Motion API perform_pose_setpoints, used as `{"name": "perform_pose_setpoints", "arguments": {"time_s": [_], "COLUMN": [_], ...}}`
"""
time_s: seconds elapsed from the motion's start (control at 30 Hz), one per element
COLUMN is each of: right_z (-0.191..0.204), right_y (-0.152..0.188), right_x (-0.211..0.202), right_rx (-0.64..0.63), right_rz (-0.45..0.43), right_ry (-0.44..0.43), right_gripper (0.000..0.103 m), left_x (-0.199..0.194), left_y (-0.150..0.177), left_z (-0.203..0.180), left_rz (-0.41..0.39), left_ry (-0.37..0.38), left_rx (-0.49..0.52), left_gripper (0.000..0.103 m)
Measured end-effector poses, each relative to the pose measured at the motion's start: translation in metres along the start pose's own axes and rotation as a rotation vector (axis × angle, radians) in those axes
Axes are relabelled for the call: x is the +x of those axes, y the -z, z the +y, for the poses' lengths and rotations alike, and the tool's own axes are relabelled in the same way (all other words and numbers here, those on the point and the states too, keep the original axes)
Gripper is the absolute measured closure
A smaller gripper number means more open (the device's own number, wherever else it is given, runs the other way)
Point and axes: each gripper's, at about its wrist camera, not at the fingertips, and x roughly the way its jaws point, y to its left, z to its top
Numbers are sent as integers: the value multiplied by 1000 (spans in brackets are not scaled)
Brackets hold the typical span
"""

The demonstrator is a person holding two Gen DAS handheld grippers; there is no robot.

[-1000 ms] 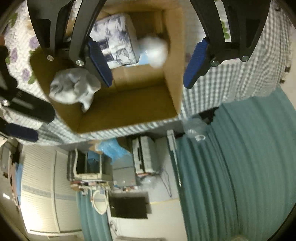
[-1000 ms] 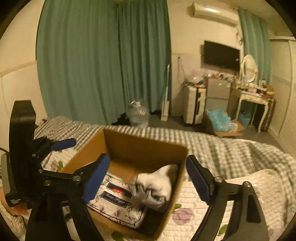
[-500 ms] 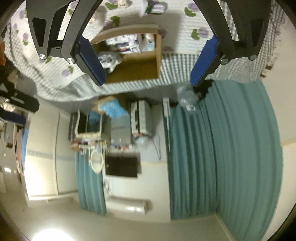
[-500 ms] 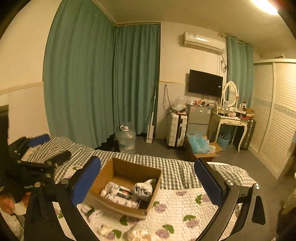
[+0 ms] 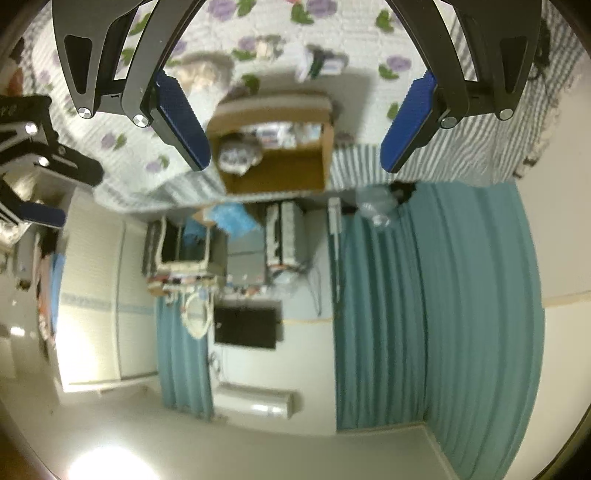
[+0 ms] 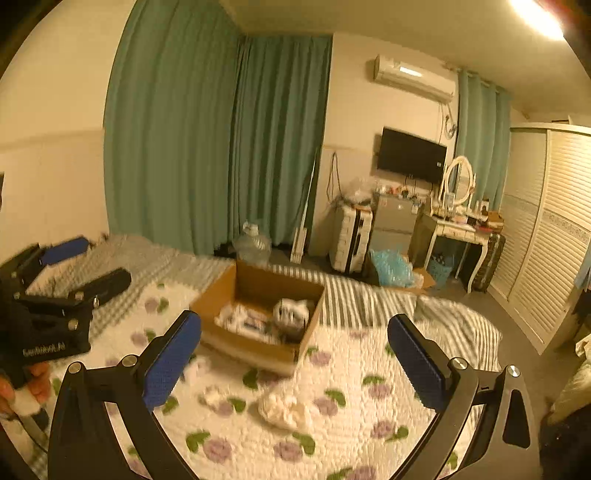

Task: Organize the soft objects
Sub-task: 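Grasp the cream lace cloth with the right tool while the left grasps the rolled white sock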

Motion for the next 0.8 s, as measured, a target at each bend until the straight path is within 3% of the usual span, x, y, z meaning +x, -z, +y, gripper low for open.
{"name": "perform_pose_setpoints", "arguments": {"time_s": [0.13,0.5,0.67,0.8], "right_z": [-1,-25,-25,-30], "right_y": [35,98,133,157], "right_x": [23,132,175,210], "right_rx": [-5,78,113,148], "right_rz": [41,228,325,412], "right_ry": [27,-49,-98,-145], "right_gripper": [1,2,11,27], "left_x": [24,103,133,154], "left_y": [29,106,132,149], "left_z": [-1,-17,-21,-27], "left_rz": [88,313,405,471], "left_ry": [9,-52,-41,-29], "left_rx": [-22,-96,-115,-98], "left_gripper": [8,8,8,8]}}
